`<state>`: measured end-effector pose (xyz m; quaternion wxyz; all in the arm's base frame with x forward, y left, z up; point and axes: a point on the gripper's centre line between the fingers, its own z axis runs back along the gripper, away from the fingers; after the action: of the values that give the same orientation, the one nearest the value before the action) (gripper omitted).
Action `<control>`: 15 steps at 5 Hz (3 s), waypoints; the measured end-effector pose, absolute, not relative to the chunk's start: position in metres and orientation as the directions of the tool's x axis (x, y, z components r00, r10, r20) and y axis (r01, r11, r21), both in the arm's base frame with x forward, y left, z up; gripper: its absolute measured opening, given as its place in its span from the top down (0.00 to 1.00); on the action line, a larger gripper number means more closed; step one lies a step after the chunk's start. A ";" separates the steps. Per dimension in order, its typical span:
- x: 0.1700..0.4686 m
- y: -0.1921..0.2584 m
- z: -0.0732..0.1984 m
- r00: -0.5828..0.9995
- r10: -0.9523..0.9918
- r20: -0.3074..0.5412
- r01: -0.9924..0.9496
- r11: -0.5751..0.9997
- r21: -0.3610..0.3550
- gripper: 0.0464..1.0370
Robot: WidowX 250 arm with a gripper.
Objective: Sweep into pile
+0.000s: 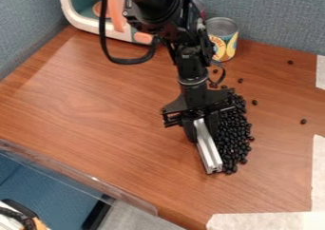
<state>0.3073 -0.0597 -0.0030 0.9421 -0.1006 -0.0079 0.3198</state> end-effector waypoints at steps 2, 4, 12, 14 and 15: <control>0.294 -0.034 0.022 0.827 0.561 -0.039 -0.560 0.815 -0.148 0.68; 0.326 0.013 0.049 0.928 0.368 0.060 -0.350 0.914 -0.205 0.68; 0.425 0.040 0.001 0.957 -0.272 0.102 0.270 0.962 0.030 0.68; 0.425 -0.003 0.003 0.932 -0.342 0.121 0.343 0.939 0.017 0.68; 0.425 -0.004 0.003 0.935 -0.333 0.120 0.335 0.942 0.006 0.68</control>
<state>0.4249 -0.0042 0.0031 0.9836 -0.0072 -0.0598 -0.1699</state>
